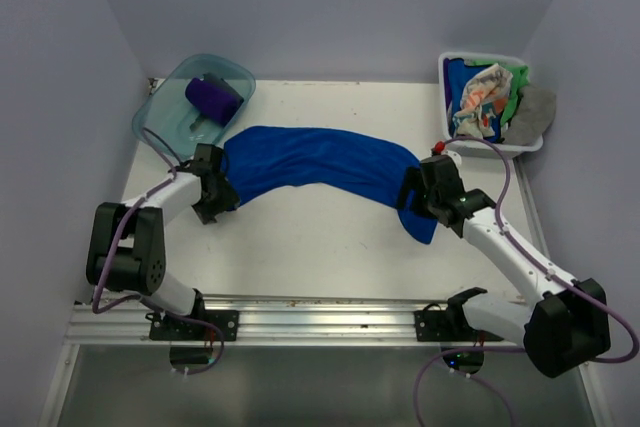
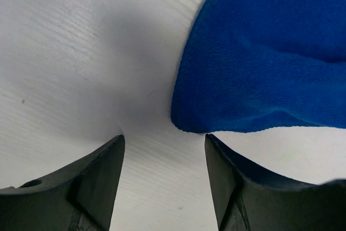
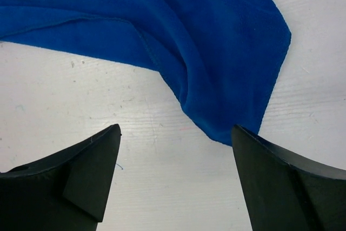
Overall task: Roll the towels
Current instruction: Fold the towel
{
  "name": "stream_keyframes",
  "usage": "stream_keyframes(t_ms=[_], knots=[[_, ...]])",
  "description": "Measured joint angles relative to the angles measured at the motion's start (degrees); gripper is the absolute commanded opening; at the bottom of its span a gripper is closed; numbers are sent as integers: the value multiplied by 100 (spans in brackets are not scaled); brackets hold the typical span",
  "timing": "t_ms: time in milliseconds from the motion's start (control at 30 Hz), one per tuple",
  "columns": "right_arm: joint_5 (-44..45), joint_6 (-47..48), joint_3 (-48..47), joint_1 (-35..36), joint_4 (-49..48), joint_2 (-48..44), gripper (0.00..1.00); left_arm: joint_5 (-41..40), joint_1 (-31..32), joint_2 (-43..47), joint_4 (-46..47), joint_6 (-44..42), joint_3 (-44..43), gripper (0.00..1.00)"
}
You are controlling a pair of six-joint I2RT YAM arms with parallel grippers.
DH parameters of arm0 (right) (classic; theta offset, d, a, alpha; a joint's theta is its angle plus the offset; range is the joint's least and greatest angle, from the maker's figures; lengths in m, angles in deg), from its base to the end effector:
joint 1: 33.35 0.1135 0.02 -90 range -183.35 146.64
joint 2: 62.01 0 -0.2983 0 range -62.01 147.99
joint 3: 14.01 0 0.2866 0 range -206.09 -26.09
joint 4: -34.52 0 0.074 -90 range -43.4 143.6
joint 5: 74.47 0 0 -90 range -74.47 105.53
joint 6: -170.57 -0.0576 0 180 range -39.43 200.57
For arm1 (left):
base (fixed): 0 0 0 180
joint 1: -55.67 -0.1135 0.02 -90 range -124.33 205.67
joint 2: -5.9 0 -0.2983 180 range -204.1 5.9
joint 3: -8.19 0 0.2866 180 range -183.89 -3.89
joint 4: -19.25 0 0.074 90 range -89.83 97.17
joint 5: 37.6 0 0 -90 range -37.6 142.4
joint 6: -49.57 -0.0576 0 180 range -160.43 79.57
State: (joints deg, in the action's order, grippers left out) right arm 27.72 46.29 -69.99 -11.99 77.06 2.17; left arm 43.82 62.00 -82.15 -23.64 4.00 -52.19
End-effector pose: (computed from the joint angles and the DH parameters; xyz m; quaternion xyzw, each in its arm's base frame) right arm 0.2430 0.0820 0.2403 0.1408 0.9266 0.0675 0.3421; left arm 0.3063 -0.0253 0.1550 -0.3327 0.9249 -0.0055 0.1837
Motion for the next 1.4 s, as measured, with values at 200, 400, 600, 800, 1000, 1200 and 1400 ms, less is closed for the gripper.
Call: stream_keyframes(t_ms=[200, 400, 600, 800, 1000, 1200, 1400], knots=[[2, -221, 66, -31, -7, 103, 84, -116, -2, -144, 249, 149, 15, 35], [-190, -516, 393, -535, -55, 151, 81, -168, -20, -365, 483, 146, -149, 0], [-402, -920, 942, -935, -129, 142, 73, -234, -20, -385, 490, 144, -175, 0], [-525, -1198, 1373, -953, -415, 273, 64, -216, -20, -382, 490, 87, -175, 0], [-330, -1266, 1384, -955, -988, 531, 8, -190, -22, -376, 485, 11, -186, 0], [-168, -1241, 1043, -997, -944, 789, 0, -79, -39, -354, 299, -61, -387, 0], [-68, -737, -660, -1714, -726, 925, 0, 92, -142, -326, 109, -234, -1606, 0]])
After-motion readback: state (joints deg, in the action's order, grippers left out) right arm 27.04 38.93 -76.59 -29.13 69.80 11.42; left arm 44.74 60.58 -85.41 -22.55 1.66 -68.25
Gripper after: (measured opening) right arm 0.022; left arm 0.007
